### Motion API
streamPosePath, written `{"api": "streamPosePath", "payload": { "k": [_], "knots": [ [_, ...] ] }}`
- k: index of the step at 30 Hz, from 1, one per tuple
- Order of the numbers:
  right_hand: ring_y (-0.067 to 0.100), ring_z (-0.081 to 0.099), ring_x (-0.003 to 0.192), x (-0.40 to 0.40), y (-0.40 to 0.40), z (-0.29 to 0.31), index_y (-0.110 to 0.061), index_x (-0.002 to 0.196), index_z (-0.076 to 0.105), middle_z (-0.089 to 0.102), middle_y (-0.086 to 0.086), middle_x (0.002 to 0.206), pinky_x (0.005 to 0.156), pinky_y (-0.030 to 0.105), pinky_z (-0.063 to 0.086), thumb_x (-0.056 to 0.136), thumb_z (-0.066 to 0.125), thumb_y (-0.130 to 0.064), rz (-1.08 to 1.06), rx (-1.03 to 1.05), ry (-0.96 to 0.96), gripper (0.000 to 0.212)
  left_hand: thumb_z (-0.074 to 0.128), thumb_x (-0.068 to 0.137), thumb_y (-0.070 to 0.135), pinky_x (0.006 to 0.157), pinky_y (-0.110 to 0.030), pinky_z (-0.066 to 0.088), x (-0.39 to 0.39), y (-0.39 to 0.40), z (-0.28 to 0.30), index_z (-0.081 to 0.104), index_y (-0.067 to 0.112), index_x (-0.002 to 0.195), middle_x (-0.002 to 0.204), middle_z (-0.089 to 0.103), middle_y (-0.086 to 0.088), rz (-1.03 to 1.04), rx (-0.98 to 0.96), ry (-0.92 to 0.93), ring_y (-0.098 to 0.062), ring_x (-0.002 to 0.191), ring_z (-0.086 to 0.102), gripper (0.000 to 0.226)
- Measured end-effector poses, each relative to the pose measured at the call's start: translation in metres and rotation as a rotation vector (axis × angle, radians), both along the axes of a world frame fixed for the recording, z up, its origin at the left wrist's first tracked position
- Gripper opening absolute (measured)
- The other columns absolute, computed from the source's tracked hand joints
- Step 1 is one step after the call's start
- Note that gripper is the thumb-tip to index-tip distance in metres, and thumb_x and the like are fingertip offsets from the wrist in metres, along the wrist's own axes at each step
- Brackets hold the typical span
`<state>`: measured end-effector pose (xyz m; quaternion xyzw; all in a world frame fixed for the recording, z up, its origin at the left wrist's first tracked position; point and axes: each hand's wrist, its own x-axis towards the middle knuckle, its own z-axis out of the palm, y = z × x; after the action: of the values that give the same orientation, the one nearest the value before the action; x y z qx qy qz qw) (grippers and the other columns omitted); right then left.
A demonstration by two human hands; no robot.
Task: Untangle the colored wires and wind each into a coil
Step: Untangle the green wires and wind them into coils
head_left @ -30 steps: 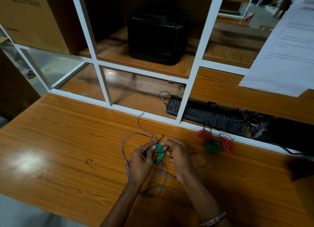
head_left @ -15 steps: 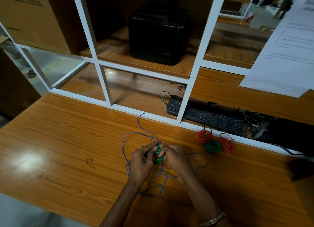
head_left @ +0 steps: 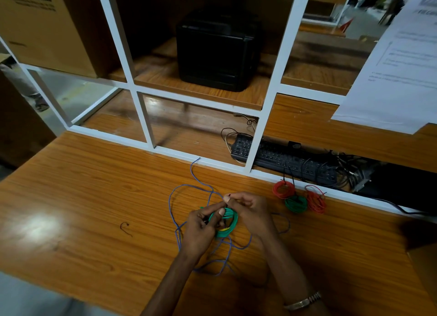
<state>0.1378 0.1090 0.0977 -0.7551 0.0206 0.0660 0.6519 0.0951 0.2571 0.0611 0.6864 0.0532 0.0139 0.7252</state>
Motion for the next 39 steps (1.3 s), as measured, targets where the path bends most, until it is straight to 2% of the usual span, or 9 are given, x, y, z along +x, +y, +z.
{"api": "streamPosePath", "payload": {
  "k": [4,8,12,17,20,25,28,32,39],
  "knots": [
    [0.003,0.071,0.075,0.001,-0.006,0.004,-0.020,0.087,0.082,0.080,-0.004,0.088,0.059,0.017,0.050,0.086,0.082,-0.020,-0.035,0.148,0.147,0.001,0.069,0.099,0.010,0.084,-0.031,0.057,-0.001,0.002,-0.001,0.077,0.017,0.123,0.103,0.077,-0.024,-0.052,-0.030,0.000,-0.019,0.092,0.071,0.027],
    [-0.001,0.068,0.068,0.003,-0.008,0.008,-0.017,0.086,0.079,0.079,-0.005,0.081,0.057,0.014,0.048,0.086,0.082,-0.017,-0.027,0.118,0.122,0.003,0.069,0.098,0.008,0.073,-0.024,0.055,0.000,0.009,0.003,0.080,0.013,0.117,0.093,0.079,-0.019,-0.098,-0.004,0.001,-0.017,0.077,0.071,0.022],
    [0.003,0.073,0.077,0.022,-0.012,0.014,-0.027,0.080,0.078,0.079,-0.010,0.082,0.068,0.020,0.055,0.085,0.084,-0.021,-0.173,0.009,-0.005,0.010,0.071,0.098,0.008,0.063,-0.022,0.050,0.000,0.011,0.008,0.082,0.011,0.108,0.079,0.076,-0.016,-0.221,0.034,0.065,-0.012,0.064,0.066,0.016],
    [0.004,0.073,0.073,0.043,-0.018,0.022,-0.032,0.079,0.075,0.077,-0.012,0.074,0.073,0.032,0.061,0.088,0.081,-0.017,-0.344,0.067,-0.131,0.018,0.068,0.100,0.008,0.069,-0.023,0.051,-0.002,0.008,0.005,0.083,0.012,0.108,0.077,0.074,-0.014,-0.209,-0.076,0.101,-0.012,0.066,0.064,0.017],
    [0.008,0.073,0.080,0.035,-0.013,0.027,-0.027,0.094,0.077,0.079,-0.005,0.085,0.067,0.026,0.058,0.090,0.079,-0.023,-0.264,0.131,-0.056,0.006,0.067,0.098,0.005,0.068,-0.025,0.052,-0.002,0.005,0.004,0.082,0.011,0.104,0.076,0.075,-0.017,-0.130,-0.082,0.117,-0.013,0.065,0.066,0.017],
    [0.004,0.070,0.103,0.023,-0.021,0.013,-0.025,0.129,0.066,0.076,-0.009,0.113,0.074,0.020,0.054,0.089,0.079,-0.022,0.187,0.040,0.176,0.043,0.066,0.098,0.000,0.078,-0.034,0.059,-0.004,0.006,-0.006,0.082,0.010,0.096,0.093,0.081,-0.014,0.088,-0.134,0.183,-0.020,0.083,0.077,0.020],
    [0.008,0.071,0.099,0.016,-0.016,-0.008,-0.009,0.118,0.075,0.077,0.004,0.111,0.076,0.016,0.053,0.087,0.081,-0.015,0.295,-0.028,0.149,0.031,0.065,0.099,0.000,0.085,-0.039,0.061,-0.004,0.004,-0.006,0.081,0.006,0.104,0.099,0.081,-0.014,0.071,-0.122,0.178,-0.026,0.092,0.078,0.018],
    [0.005,0.071,0.081,0.021,-0.013,-0.019,-0.011,0.093,0.083,0.080,0.000,0.088,0.071,0.022,0.054,0.086,0.083,-0.024,0.193,-0.071,0.037,0.014,0.065,0.100,0.005,0.080,-0.033,0.061,-0.005,-0.005,-0.001,0.080,0.007,0.109,0.097,0.081,-0.013,0.044,-0.109,0.140,-0.024,0.090,0.078,0.018],
    [0.009,0.073,0.080,0.029,-0.011,-0.040,-0.012,0.089,0.084,0.080,0.001,0.087,0.073,0.032,0.058,0.080,0.087,-0.021,-0.014,-0.052,0.084,0.013,0.065,0.099,0.003,0.074,-0.026,0.060,-0.001,-0.011,-0.003,0.078,0.005,0.111,0.100,0.082,-0.010,0.010,-0.014,0.087,-0.016,0.092,0.076,0.018]
  ]
}}
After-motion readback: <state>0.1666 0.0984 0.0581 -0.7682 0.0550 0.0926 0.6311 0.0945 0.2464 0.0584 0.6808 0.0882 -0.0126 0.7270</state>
